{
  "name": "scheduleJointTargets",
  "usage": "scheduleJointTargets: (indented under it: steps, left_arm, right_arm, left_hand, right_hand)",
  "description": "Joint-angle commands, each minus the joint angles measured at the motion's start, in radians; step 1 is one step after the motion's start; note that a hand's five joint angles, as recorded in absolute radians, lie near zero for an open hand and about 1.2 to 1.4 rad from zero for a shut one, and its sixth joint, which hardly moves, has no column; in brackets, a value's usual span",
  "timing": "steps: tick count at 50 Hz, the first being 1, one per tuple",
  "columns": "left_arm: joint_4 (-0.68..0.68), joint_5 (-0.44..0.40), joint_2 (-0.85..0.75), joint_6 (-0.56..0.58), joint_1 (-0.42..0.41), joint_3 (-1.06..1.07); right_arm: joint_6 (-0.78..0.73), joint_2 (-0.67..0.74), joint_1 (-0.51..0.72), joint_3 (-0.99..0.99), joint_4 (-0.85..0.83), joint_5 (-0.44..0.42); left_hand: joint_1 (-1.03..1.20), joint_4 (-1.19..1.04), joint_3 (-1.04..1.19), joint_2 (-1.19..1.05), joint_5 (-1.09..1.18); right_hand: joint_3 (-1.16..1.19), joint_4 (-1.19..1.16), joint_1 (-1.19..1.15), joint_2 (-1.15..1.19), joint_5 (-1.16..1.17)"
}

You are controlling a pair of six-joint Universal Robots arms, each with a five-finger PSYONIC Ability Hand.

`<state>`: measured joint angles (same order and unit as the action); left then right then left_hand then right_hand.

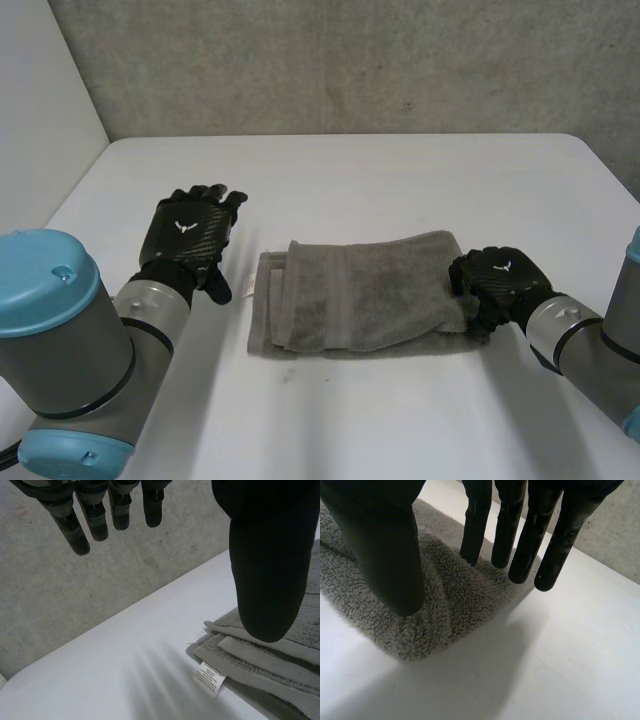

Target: Fold the towel.

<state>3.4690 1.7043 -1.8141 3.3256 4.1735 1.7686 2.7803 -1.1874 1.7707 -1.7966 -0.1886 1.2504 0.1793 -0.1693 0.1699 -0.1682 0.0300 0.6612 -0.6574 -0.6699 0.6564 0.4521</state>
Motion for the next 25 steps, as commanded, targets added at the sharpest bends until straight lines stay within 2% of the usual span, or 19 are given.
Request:
scheduleJointTargets:
  steps: [1,4,5,6,7,8,9,16,18,19,21,22,25]
  left_arm:
    - [-0.002,0.001,-0.001,0.0,0.0,0.002]
    - [0.001,-0.002,0.001,0.0,0.002,0.017]
    - [0.002,-0.002,0.001,0.0,0.002,0.022]
    - [0.002,-0.002,0.001,0.0,0.002,0.022]
    - [0.002,-0.002,0.001,0.0,0.002,0.023]
    - [0.002,-0.002,0.001,0.0,0.002,0.023]
    - [0.002,-0.002,0.002,0.0,0.002,0.025]
    - [-0.001,0.001,0.012,-0.002,0.005,0.023]
    - [-0.002,0.008,0.019,-0.002,0.008,0.023]
    - [-0.002,0.008,0.019,-0.002,0.008,0.023]
    - [-0.005,0.011,0.047,-0.003,0.016,0.023]
    - [-0.005,0.011,0.047,-0.003,0.016,0.023]
    - [-0.005,0.011,0.074,-0.003,0.031,0.031]
  right_arm:
    - [0.007,0.002,-0.005,-0.013,0.011,0.004]
    - [0.007,0.003,-0.005,-0.033,0.006,-0.005]
    - [0.007,0.002,-0.005,-0.036,-0.003,-0.003]
    - [0.007,0.002,-0.005,-0.036,-0.003,-0.003]
    - [0.005,-0.001,-0.01,-0.032,-0.009,-0.005]
    - [0.005,-0.001,-0.01,-0.032,-0.009,-0.005]
    - [0.001,-0.003,-0.008,-0.02,-0.014,-0.003]
    - [-0.024,-0.006,0.036,0.137,-0.02,0.011]
    - [-0.022,0.006,0.166,0.25,-0.009,0.021]
    - [-0.022,0.006,0.167,0.25,-0.009,0.021]
    - [-0.024,0.061,0.307,0.366,0.003,0.024]
    - [-0.024,0.061,0.308,0.367,0.003,0.024]
    - [-0.033,0.139,0.413,0.463,0.03,0.021]
  left_hand:
    - [-0.004,-0.006,0.006,-0.007,-0.029]
    - [-0.004,-0.006,0.005,-0.007,-0.029]
    - [-0.004,-0.006,0.005,-0.007,-0.029]
    - [-0.004,-0.006,0.005,-0.007,-0.029]
    - [-0.004,-0.006,0.005,-0.007,-0.029]
    - [-0.004,-0.006,0.005,-0.007,-0.029]
    - [-0.004,-0.006,0.005,-0.007,-0.029]
    - [-0.004,-0.006,0.005,-0.007,-0.029]
    - [-0.004,-0.006,0.005,-0.007,-0.029]
    - [-0.004,-0.006,0.005,-0.007,-0.029]
    - [-0.004,-0.006,0.005,-0.007,-0.029]
    - [-0.004,-0.006,0.005,-0.007,-0.029]
    - [-0.004,-0.006,0.005,-0.007,-0.029]
  right_hand:
    - [0.143,-0.147,-0.134,0.148,0.178]
    - [0.207,-0.211,-0.198,0.212,0.242]
    - [0.397,-0.4,-0.388,0.401,0.431]
    - [0.398,-0.402,-0.39,0.403,0.433]
    - [0.602,-0.606,-0.593,0.607,0.637]
    - [0.604,-0.608,-0.595,0.609,0.639]
    - [0.734,-0.738,-0.725,0.739,0.768]
    - [0.735,-0.739,-0.726,0.74,0.77]
    - [0.735,-0.739,-0.726,0.74,0.77]
    - [0.735,-0.739,-0.726,0.74,0.77]
    - [0.735,-0.739,-0.726,0.74,0.77]
    - [0.735,-0.739,-0.726,0.74,0.77]
    - [0.735,-0.739,-0.726,0.74,0.77]
